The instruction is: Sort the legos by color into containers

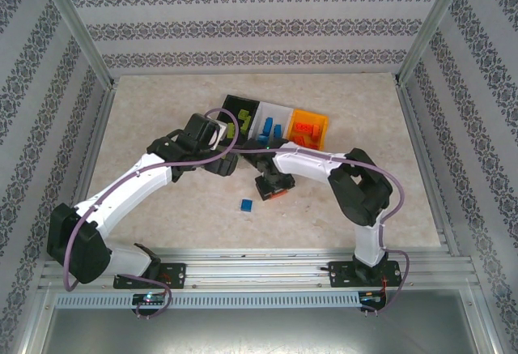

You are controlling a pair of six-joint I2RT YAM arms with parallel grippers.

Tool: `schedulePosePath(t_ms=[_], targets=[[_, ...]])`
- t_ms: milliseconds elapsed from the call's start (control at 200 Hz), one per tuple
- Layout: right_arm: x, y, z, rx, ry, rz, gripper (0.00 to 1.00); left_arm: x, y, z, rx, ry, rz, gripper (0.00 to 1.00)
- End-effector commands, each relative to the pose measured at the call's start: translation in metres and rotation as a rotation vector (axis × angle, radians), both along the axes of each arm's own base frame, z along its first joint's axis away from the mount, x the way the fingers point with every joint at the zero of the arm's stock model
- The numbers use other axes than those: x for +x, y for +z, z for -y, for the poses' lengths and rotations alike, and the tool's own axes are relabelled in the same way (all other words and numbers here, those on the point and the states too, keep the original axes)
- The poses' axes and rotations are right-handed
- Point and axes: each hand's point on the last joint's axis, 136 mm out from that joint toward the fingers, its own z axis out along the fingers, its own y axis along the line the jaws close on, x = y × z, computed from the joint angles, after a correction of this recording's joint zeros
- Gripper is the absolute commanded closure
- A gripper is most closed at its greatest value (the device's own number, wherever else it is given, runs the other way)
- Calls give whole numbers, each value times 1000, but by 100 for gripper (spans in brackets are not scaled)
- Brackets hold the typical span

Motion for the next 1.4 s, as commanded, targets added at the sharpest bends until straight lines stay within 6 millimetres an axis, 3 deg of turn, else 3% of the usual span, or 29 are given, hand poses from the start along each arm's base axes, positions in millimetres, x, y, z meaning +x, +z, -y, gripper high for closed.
schedulePosePath(t_ms=[0, 160, 315, 505, 679, 894, 1189, 1394], targets=[[21, 47, 25, 7, -76, 92, 45, 8, 27, 7, -40, -61, 114, 0], [54, 86, 47, 69, -154, 141, 45, -3, 39, 38, -137, -294, 207, 0], [95, 102, 70, 119, -249, 165, 44, -1, 38, 36, -139, -279, 225, 0], [147, 91, 93, 158, -352, 144, 44, -3, 32, 32, -142, -235, 185, 0], [180, 76, 103, 173, -403, 119, 43, -9, 30, 15, -112, -153, 163, 0], [202, 68, 112, 137, -421, 120, 24, -21, 28, -7, -84, -45, 133, 0], [223, 121, 111, 241, -452, 254, 20, -32, 11, 9, -114, -100, -22, 0], [208, 147, 101, 328, -447, 281, 20, -52, -34, 6, -112, 66, -292, 4]])
